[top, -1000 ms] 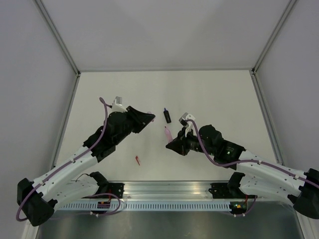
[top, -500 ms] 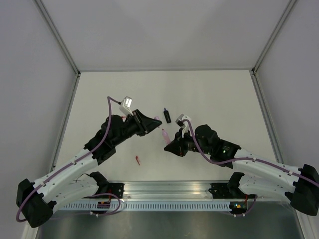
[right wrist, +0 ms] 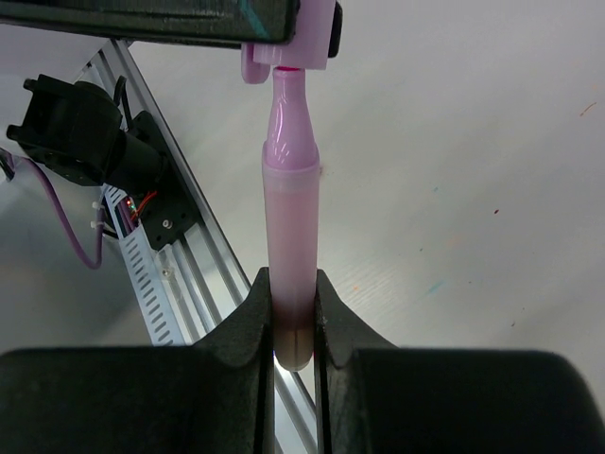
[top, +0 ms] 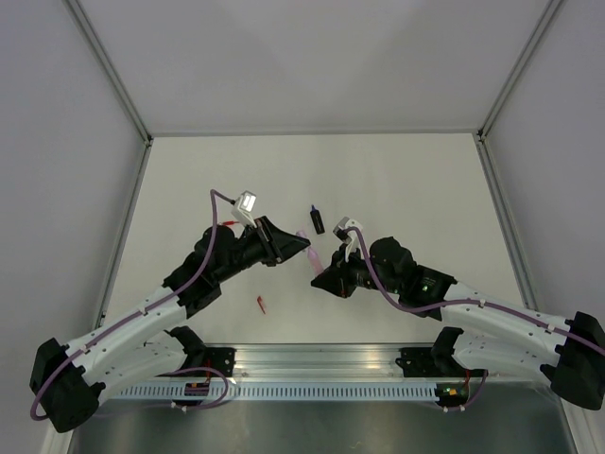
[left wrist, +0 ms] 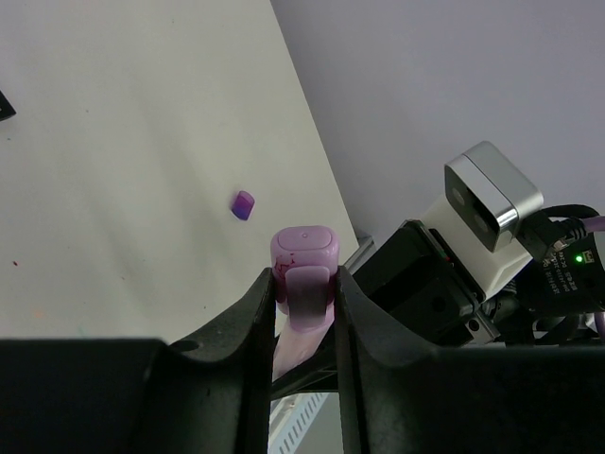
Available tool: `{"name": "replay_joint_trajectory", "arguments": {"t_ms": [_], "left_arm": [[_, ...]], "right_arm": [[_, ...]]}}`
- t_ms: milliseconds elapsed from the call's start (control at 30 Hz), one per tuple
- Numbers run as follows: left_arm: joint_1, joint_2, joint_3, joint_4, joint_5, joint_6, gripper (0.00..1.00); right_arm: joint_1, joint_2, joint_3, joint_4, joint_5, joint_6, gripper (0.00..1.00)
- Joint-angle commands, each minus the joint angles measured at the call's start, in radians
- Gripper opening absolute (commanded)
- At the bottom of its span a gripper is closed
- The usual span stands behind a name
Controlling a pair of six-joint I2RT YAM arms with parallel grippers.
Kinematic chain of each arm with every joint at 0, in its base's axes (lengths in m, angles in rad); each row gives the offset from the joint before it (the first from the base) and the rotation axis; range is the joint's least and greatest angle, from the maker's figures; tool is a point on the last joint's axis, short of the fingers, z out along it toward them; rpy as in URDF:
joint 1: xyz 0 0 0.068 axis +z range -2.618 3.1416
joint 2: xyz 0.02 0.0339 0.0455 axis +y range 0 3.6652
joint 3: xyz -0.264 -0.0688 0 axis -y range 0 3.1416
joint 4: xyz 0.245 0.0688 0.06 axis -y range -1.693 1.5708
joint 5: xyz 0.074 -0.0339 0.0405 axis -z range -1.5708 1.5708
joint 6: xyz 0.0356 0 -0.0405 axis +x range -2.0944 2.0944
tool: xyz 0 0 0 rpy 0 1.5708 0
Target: Insert the pens into the pen caps
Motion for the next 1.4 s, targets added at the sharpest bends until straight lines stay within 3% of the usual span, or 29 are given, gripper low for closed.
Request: {"name": "replay_joint_trajectory", "arguments": {"t_ms": [0,467,900,1167,1300,1367], "left_arm": [[-0.008,0.000,-0.016,0.068,0.049,0.043,0.02],[-0.032,0.001,-0.062,0.069,0.087,0.073,0.02],[-0.032,0.058,0.010,-0.115,0.100,0.143,0.02],[-0.034,0.078,0.021,-0.127,0.146,0.108,0.04],[-0.032,0.069,0.021,-0.166,0.150,0.102,0.13],[-0.034,0.058,0.015,-0.149,0.190,0.094,0.26]], "right_arm": [[0.002,-0.009,0.001,0.060,0.007,0.013,0.00],[0.001,0.007,0.014,0.051,0.053,0.021,0.00],[0.002,0.046,0.091,-0.005,0.079,-0.002,0.00],[0.002,0.037,0.120,-0.023,0.108,-0.014,0.00],[0.002,0.037,0.125,-0.019,0.111,-0.028,0.00],[0.002,0.043,0.123,-0.012,0.094,-0.037,0.00]]}}
